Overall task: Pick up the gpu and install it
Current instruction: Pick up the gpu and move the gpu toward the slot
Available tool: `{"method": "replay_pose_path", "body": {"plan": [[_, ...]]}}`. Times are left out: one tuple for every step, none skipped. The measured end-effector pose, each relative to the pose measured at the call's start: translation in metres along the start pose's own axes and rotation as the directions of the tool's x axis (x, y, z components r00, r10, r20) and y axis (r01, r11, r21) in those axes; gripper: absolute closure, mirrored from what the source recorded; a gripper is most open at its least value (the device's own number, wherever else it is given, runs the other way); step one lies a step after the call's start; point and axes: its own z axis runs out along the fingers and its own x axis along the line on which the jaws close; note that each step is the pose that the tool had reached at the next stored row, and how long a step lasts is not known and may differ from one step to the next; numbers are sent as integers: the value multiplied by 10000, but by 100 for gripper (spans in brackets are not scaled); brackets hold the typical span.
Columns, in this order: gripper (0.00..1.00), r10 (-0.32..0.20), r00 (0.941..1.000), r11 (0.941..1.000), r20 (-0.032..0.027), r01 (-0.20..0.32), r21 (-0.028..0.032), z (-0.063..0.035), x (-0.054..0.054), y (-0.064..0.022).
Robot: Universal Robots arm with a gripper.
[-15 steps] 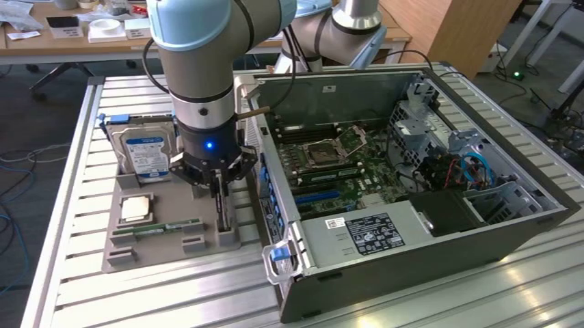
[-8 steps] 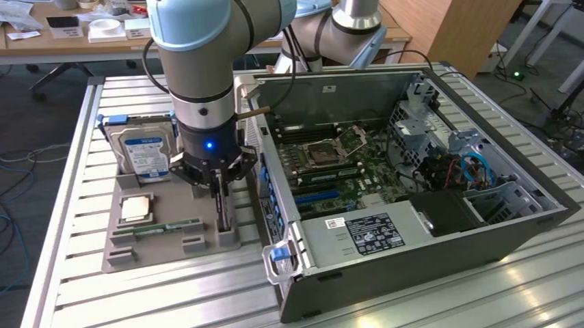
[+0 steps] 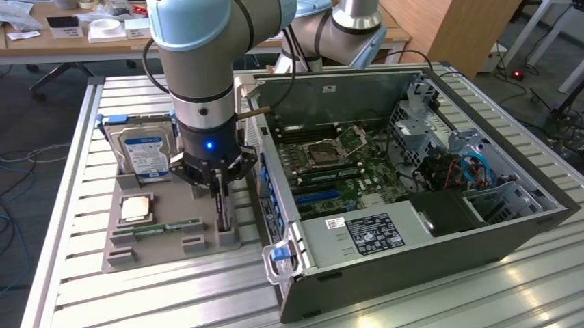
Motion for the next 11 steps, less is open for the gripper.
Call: {"method": "replay_pose_path", "body": {"plan": [[74, 0, 10000, 10000, 0, 0, 0, 0, 0, 0], [74, 0, 10000, 10000, 0, 0, 0, 0, 0, 0], [74, 0, 10000, 10000, 0, 0, 0, 0, 0, 0], [74, 0, 10000, 10000, 1, 0, 0, 0, 0, 0], [74, 0, 10000, 10000, 0, 0, 0, 0, 0, 0], [74, -1, 10000, 10000, 0, 1, 0, 0, 0, 0], [74, 0, 10000, 10000, 0, 0, 0, 0, 0, 0], [74, 0, 10000, 10000, 1, 0, 0, 0, 0, 0], [74, 0, 10000, 10000, 1, 0, 0, 0, 0, 0], [74, -1, 10000, 10000, 2, 1, -1, -4, -1, 0], [74, 0, 10000, 10000, 0, 0, 1, -10, -1, 0]]}}
